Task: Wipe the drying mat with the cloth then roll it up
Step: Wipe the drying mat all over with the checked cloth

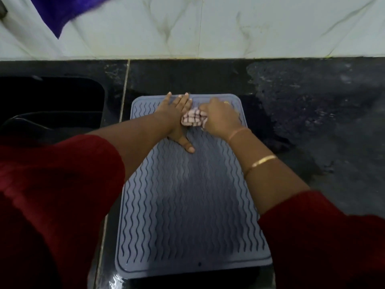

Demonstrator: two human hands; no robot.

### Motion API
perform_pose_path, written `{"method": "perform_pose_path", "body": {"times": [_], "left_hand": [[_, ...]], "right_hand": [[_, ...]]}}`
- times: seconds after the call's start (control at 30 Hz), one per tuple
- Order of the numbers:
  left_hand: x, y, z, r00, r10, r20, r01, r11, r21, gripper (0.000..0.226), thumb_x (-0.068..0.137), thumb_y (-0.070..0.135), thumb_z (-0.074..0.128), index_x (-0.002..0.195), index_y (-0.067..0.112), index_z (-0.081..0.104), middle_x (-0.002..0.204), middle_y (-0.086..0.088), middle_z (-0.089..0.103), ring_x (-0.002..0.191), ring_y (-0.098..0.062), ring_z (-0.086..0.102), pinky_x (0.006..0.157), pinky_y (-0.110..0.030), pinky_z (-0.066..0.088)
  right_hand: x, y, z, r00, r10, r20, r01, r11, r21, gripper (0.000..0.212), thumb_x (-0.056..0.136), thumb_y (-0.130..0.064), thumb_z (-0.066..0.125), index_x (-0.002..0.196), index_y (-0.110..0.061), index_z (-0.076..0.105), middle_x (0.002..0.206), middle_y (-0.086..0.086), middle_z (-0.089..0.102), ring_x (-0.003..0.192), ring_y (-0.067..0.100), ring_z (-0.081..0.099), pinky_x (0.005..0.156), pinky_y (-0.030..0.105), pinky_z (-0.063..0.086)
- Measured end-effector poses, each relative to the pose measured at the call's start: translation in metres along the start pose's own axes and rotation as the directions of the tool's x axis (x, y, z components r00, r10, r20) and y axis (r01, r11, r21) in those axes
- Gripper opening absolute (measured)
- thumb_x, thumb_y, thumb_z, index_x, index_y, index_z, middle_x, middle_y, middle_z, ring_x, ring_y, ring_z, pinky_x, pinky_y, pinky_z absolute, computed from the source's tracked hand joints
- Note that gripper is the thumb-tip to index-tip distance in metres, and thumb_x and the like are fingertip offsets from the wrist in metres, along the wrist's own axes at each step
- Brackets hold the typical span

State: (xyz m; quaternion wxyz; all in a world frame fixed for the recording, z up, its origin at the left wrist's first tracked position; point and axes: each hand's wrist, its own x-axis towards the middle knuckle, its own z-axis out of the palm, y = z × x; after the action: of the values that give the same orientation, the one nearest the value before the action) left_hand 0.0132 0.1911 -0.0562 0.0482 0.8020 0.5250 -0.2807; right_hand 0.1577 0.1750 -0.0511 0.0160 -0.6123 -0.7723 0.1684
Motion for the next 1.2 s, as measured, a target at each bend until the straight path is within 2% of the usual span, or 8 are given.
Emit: {"method": "perform_pose_path", "body": {"times": [0.2,0.33,0.4,0.5,0.7,0.93,1.07,1.2], "left_hand": [[-0.009,0.003,-0.002,0.999,-0.021,-0.035,0.020,1.000,-0.012,0.145,0.050,0.087,0.054,0.146,0.008,-0.020,0.156,-0.011,-0.021,0.145,-0.025,-0.014,0.114,-0.047,-0.015],[-0.018,0.007,0.004,0.995,-0.039,-0.096,0.038,0.999,-0.012,0.137,0.053,0.089,0.049,0.149,0.014,-0.014,0.158,-0.009,-0.011,0.145,-0.032,-0.004,0.113,-0.053,-0.011],[-0.027,0.012,0.017,0.981,0.015,-0.194,-0.020,1.000,-0.023,0.113,0.068,0.080,0.047,0.150,0.026,-0.008,0.159,-0.007,-0.007,0.145,-0.035,0.002,0.112,-0.056,-0.008],[-0.044,0.014,0.045,0.968,0.137,-0.212,-0.177,0.967,-0.185,0.083,0.083,0.071,0.037,0.149,0.037,0.000,0.160,-0.004,-0.004,0.145,-0.035,-0.002,0.109,-0.059,-0.011],[-0.052,0.018,0.045,0.993,0.104,-0.059,-0.107,0.993,-0.054,0.114,0.061,0.088,0.041,0.142,0.039,-0.023,0.157,0.001,-0.017,0.144,-0.035,-0.009,0.105,-0.064,-0.015],[-0.076,0.042,0.022,0.996,0.016,-0.092,-0.010,0.998,0.066,0.110,0.067,0.081,0.048,0.148,0.035,-0.009,0.159,-0.002,-0.006,0.145,-0.034,0.001,0.105,-0.066,-0.014],[-0.095,0.049,0.032,0.982,0.181,-0.060,-0.190,0.963,-0.189,0.092,0.076,0.064,0.059,0.148,0.038,0.008,0.159,0.000,-0.006,0.146,-0.027,-0.002,0.102,-0.069,-0.018],[-0.107,0.054,0.055,0.981,0.184,0.062,-0.149,0.919,-0.366,0.112,0.068,0.067,0.065,0.147,0.038,-0.009,0.155,0.004,-0.023,0.143,-0.025,-0.020,0.100,-0.067,-0.025]], "right_hand": [[-0.107,-0.005,0.018,0.998,-0.002,0.055,0.003,1.000,-0.006,0.039,0.081,-0.020,0.061,0.117,-0.035,0.058,0.110,0.003,0.049,0.114,0.031,0.042,0.089,0.044,0.036],[-0.117,-0.005,-0.001,0.956,-0.072,0.286,0.061,0.997,0.047,0.012,0.077,-0.016,0.065,0.088,-0.016,0.063,0.099,0.006,0.056,0.104,0.030,0.054,0.079,0.039,0.044],[-0.103,-0.007,-0.011,0.978,-0.063,0.200,0.041,0.993,0.114,0.012,0.076,-0.009,0.061,0.069,-0.016,0.054,0.086,0.007,0.057,0.095,0.033,0.059,0.076,0.038,0.048],[-0.087,-0.013,-0.004,0.999,0.040,0.004,-0.040,0.990,0.137,0.017,0.077,-0.011,0.061,0.093,-0.016,0.063,0.103,0.012,0.059,0.107,0.034,0.054,0.090,0.050,0.046],[-0.143,-0.018,0.030,0.999,0.054,-0.008,-0.054,0.998,0.012,0.037,0.079,-0.017,0.062,0.113,-0.031,0.061,0.109,0.004,0.053,0.112,0.029,0.048,0.086,0.043,0.034],[-0.215,-0.017,0.019,0.963,-0.048,0.266,0.025,0.996,0.089,0.024,0.076,-0.014,0.065,0.099,-0.018,0.067,0.104,0.007,0.061,0.103,0.026,0.055,0.087,0.041,0.048],[-0.190,-0.017,0.004,0.999,-0.015,0.048,-0.001,0.948,0.318,0.007,0.082,-0.005,0.060,0.075,-0.002,0.059,0.081,0.018,0.065,0.070,0.028,0.059,0.061,0.038,0.051],[-0.176,-0.027,0.019,0.998,0.055,0.042,-0.060,0.989,0.135,0.013,0.077,-0.011,0.064,0.090,-0.010,0.063,0.100,0.014,0.062,0.096,0.032,0.058,0.085,0.045,0.049]]}}
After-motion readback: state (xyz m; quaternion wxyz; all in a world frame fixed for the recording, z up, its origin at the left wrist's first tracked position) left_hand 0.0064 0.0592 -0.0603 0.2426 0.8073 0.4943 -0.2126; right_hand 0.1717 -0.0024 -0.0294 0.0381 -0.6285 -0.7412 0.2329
